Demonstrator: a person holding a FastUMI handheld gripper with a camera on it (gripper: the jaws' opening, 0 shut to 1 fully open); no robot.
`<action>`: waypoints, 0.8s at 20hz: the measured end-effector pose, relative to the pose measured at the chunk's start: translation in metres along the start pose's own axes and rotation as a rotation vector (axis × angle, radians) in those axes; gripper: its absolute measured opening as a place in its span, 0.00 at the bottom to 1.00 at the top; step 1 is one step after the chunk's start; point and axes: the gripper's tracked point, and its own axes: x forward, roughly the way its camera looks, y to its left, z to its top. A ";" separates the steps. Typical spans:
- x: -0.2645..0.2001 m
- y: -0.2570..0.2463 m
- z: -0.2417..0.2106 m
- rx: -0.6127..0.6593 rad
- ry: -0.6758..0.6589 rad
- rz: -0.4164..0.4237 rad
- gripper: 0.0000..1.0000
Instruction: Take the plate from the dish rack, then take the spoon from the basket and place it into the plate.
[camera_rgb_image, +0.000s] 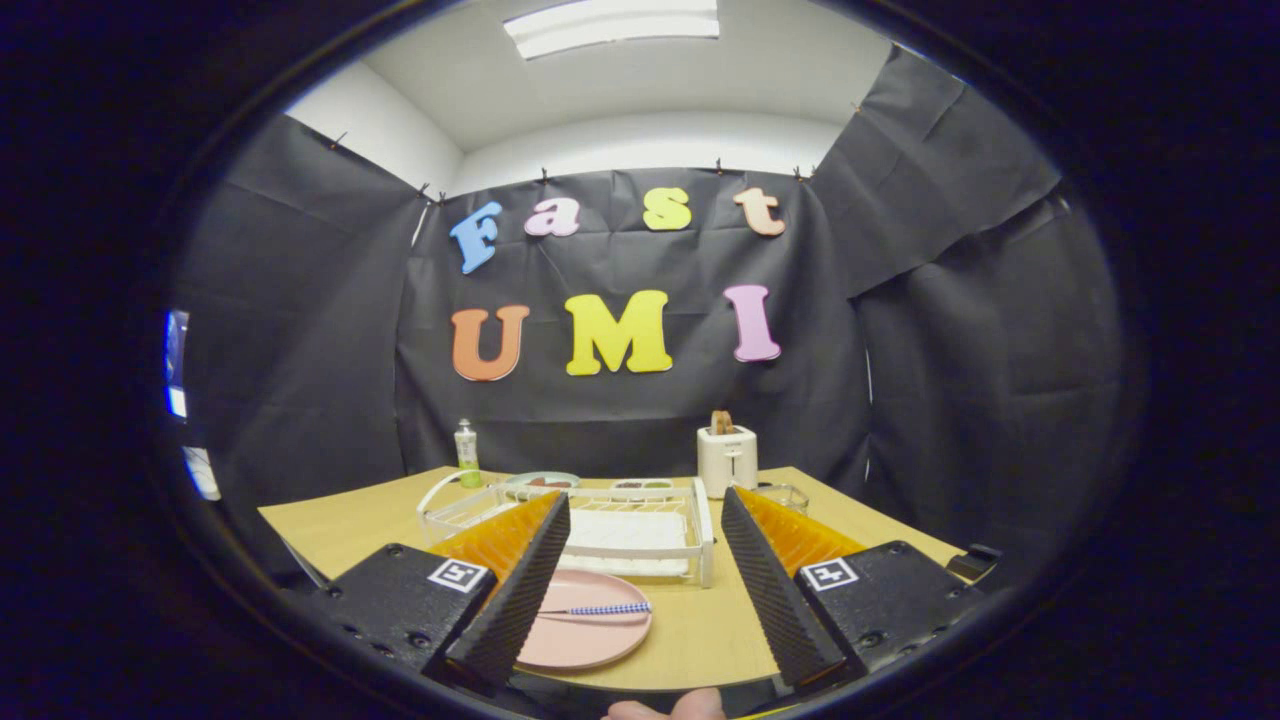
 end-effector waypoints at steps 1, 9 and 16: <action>-0.001 0.002 0.000 -0.004 -0.003 -0.003 0.98; -0.005 0.006 0.002 -0.009 -0.004 0.001 0.98; -0.004 0.010 0.003 -0.012 0.000 0.008 0.98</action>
